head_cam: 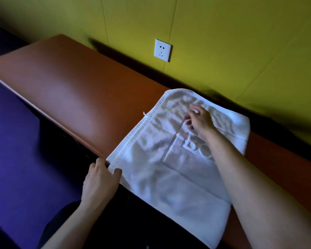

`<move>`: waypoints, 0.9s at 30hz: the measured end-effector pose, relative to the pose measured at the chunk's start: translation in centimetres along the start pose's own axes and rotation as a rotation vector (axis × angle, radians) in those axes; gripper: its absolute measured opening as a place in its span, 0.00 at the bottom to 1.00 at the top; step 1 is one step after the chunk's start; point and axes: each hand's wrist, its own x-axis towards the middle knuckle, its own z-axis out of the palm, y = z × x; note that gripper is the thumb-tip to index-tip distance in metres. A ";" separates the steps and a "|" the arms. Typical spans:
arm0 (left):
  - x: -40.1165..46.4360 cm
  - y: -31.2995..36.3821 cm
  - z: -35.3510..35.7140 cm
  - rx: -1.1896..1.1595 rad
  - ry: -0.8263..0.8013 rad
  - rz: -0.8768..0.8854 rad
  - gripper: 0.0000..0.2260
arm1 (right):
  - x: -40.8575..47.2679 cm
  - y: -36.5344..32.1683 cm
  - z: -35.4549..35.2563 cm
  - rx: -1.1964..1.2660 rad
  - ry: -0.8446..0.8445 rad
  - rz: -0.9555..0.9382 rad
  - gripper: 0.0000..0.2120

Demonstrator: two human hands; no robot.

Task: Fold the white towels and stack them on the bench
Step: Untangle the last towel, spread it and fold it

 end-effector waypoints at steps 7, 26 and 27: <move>1.5 0.9 1.0 -0.020 -0.022 0.050 0.23 | -8.3 9.5 -3.4 -0.756 0.275 -0.347 0.19; -3.5 6.1 5.5 0.274 -0.357 0.397 0.10 | -14.1 17.6 -17.8 -1.019 0.230 -0.284 0.24; -2.8 7.8 5.7 0.172 -0.287 0.424 0.08 | -13.7 17.2 -17.6 -1.009 0.283 -0.323 0.22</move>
